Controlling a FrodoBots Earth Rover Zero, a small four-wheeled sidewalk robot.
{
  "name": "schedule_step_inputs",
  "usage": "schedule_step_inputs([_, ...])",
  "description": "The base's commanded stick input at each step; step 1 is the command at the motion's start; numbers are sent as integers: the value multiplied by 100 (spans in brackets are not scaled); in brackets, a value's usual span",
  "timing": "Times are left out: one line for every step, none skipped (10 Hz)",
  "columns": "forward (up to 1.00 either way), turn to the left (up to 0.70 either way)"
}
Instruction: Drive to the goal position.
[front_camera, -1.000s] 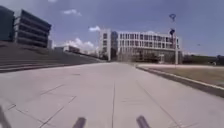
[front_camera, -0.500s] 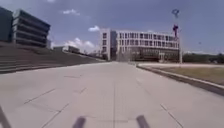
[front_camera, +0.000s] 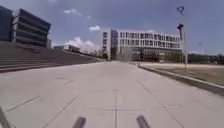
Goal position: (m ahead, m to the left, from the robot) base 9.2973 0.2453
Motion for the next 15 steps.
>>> schedule_step_inputs([100,0])
schedule_step_inputs([100,0])
schedule_step_inputs([100,0])
schedule_step_inputs([100,0])
schedule_step_inputs([100,0])
schedule_step_inputs([100,0])
schedule_step_inputs([100,0])
schedule_step_inputs([100,0])
schedule_step_inputs([100,0])
schedule_step_inputs([100,0])
schedule_step_inputs([100,0])
schedule_step_inputs([100,0])
schedule_step_inputs([100,0])
schedule_step_inputs([100,0])
schedule_step_inputs([100,0])
